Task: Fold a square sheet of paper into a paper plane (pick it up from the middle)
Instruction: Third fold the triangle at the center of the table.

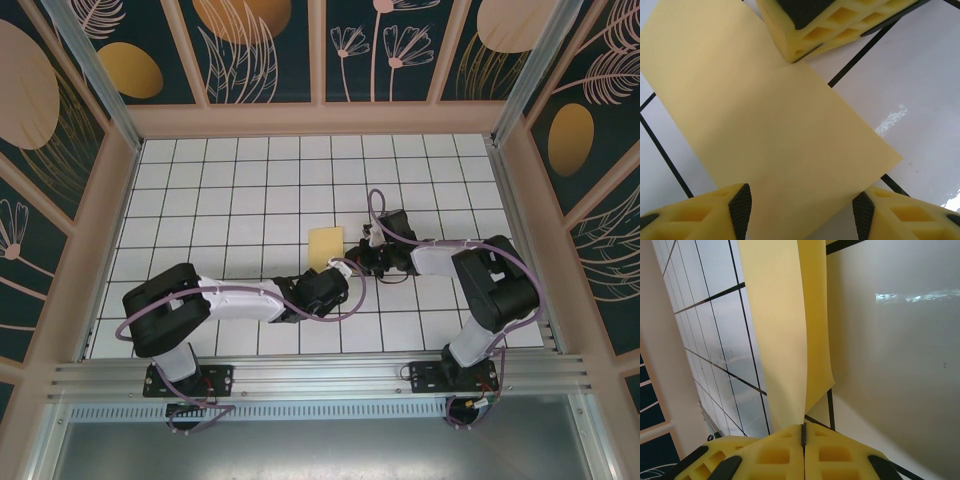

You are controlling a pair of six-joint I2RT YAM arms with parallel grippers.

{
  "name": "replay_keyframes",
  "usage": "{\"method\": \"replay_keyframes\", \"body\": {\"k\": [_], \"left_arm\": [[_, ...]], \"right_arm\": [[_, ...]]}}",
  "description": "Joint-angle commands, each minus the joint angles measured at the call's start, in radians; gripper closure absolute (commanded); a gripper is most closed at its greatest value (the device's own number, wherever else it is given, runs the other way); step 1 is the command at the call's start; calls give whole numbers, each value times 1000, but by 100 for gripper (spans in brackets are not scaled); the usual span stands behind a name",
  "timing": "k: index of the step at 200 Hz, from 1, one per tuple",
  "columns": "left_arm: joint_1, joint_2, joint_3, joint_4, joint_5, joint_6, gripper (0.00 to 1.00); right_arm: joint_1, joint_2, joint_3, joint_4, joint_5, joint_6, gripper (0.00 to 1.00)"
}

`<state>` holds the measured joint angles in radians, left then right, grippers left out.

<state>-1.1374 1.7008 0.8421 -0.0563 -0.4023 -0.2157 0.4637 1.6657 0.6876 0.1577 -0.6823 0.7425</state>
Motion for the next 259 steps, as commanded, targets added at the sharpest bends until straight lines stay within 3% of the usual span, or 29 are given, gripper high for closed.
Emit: {"method": "replay_keyframes", "body": {"k": [1,83,107,121,156,202,259], "left_arm": [[-1,3,15,15,-17,-7,51],[-2,-50,-23,50,12,-4,81],[-2,-59,-29,55,16,-3,81],[-2,-64,-33,56,19,-3,75],[-2,-81,-57,67,9,-8,75],[-2,-66,-49,62,-3,-10,82],[-1,-64,-43,65,1,-4,97]], "right_arm": [[-3,11,22,-9,-13,4,92],[-3,12,20,-15,-2,-1,91],[-3,12,23,-16,0,-2,91],[-3,13,24,-18,1,-2,91],[-4,11,24,-19,3,-3,90],[-4,9,25,-25,4,-7,90],[-5,9,25,-23,2,-8,89]]}}
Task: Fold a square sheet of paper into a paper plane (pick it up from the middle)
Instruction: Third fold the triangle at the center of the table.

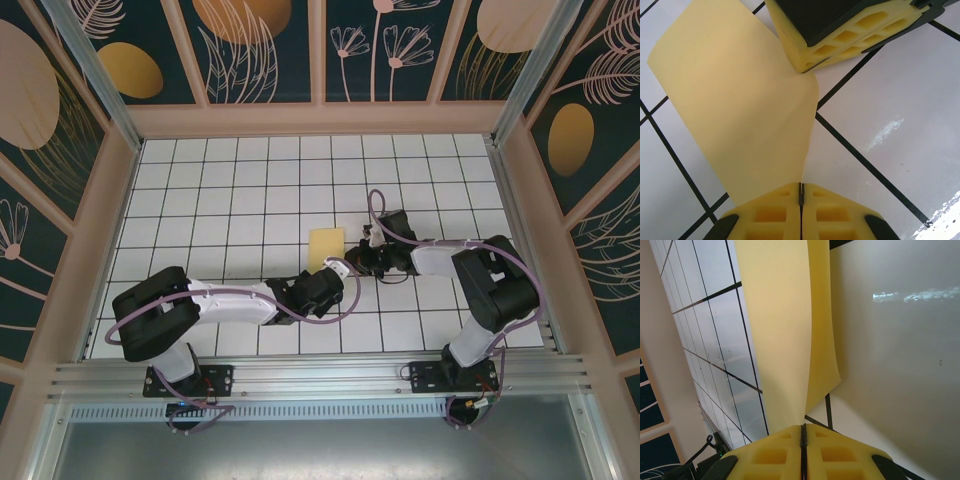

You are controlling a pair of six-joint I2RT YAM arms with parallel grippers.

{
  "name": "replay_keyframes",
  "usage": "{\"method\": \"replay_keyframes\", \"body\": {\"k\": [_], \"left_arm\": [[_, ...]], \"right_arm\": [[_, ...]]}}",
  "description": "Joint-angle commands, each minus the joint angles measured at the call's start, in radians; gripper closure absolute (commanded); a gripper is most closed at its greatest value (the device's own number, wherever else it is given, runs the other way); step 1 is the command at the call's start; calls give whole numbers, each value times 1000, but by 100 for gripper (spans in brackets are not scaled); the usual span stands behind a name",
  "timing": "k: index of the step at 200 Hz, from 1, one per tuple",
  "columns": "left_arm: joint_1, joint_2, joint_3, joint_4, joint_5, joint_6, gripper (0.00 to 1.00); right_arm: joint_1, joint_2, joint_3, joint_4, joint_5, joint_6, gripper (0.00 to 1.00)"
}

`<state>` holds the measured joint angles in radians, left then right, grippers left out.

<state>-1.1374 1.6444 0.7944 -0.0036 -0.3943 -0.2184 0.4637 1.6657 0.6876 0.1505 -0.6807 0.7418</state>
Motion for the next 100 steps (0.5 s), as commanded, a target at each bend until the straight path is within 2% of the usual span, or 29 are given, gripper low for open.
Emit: {"method": "replay_keyframes", "body": {"k": [1,9,65,100], "left_arm": [[-1,-8,5,14,-6,-1,98],[-2,-6,6,15,-3,-1,100],[-1,-7,9,30,6,-7,100],[3,-25,-7,56,60,-8,100]], "right_arm": [[-4,8,25,-15,0,-7,89],[-3,8,25,-15,0,-8,88],[-4,2,29,-24,2,-14,88],[-9,-27,30,-48,23,-29,82]]}}
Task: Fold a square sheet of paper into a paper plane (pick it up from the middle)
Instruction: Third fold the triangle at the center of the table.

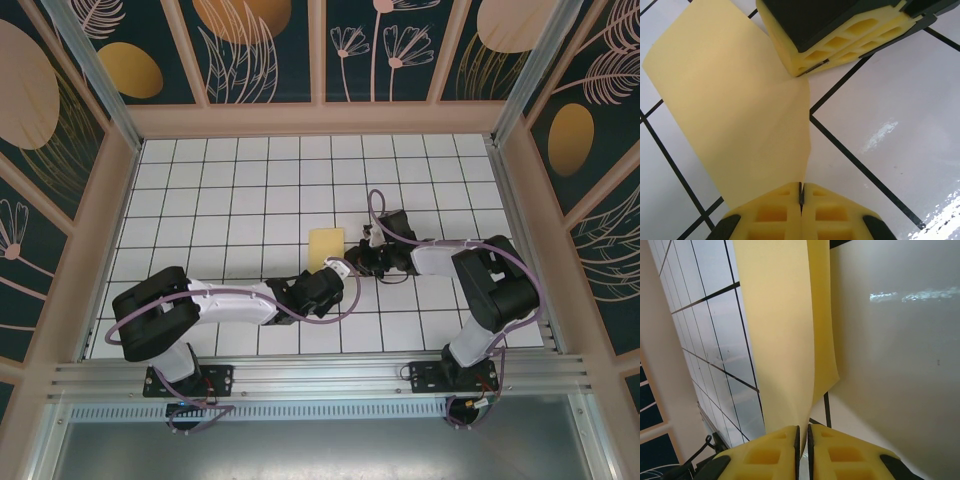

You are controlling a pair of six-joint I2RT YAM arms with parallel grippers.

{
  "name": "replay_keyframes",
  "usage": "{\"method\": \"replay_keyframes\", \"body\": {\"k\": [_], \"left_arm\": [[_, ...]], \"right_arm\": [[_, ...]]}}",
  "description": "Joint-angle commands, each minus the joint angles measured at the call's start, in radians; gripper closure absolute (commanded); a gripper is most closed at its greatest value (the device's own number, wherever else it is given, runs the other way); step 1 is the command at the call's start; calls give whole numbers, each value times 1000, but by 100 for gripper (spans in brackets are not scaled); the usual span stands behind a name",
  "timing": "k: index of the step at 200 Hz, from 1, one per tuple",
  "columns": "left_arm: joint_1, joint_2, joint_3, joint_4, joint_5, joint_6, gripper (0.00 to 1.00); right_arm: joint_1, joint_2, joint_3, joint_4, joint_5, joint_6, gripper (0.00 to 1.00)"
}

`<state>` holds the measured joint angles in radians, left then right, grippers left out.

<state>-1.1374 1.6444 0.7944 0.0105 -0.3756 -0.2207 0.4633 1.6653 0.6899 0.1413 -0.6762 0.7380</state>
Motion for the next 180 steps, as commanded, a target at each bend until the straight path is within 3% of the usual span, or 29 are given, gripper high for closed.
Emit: {"method": "replay_keyframes", "body": {"k": [1,51,73,139,180], "left_arm": [[3,-25,-8,43,43,-5,100],[47,-78,-54,96,170,-25,100],[72,-97,-77,116,235,-39,100],[128,-113,-121,159,381,-67,100],[149,-123,-145,177,417,-87,100]], "right_arm": [[-10,-27,28,-41,20,-26,81],[-44,-106,47,-147,98,-76,69],[-50,-125,71,-178,134,-96,69],[8,21,268,-216,96,-165,86],[39,158,374,-281,139,-209,89]]}}
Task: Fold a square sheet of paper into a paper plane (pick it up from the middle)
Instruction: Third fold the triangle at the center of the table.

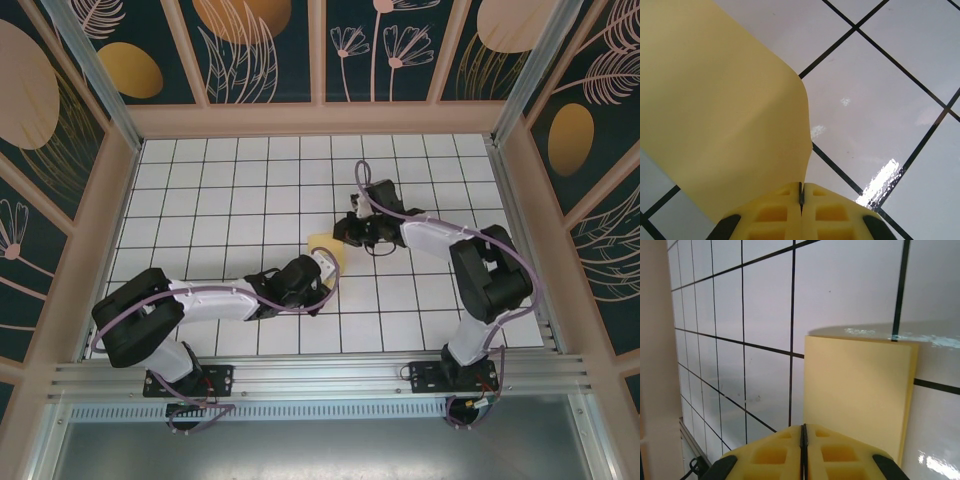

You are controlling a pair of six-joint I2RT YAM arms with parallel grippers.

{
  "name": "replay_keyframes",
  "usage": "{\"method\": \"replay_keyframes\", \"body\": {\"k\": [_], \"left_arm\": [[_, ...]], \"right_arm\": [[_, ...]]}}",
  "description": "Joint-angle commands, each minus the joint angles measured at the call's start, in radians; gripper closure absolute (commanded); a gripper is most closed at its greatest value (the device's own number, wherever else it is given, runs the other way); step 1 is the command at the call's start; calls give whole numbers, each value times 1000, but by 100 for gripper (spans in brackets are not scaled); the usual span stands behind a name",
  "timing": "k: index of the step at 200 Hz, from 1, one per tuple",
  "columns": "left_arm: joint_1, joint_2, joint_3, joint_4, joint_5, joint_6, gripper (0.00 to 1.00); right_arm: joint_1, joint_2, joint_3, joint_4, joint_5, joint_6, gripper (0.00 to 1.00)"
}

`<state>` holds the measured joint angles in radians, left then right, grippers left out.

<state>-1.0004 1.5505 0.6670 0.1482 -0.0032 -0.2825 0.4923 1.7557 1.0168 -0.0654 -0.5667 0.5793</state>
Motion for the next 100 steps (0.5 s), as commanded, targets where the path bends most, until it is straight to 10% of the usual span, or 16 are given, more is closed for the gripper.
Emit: {"method": "replay_keyframes", "body": {"k": [1,100], "left_arm": [[13,-30,-18,39,45,-25,100],[73,-2,-20,67,133,-50,100]], "right_arm": [[10,71,48,-75,30,-52,89],[16,194,81,-147,75,-129,90]]}}
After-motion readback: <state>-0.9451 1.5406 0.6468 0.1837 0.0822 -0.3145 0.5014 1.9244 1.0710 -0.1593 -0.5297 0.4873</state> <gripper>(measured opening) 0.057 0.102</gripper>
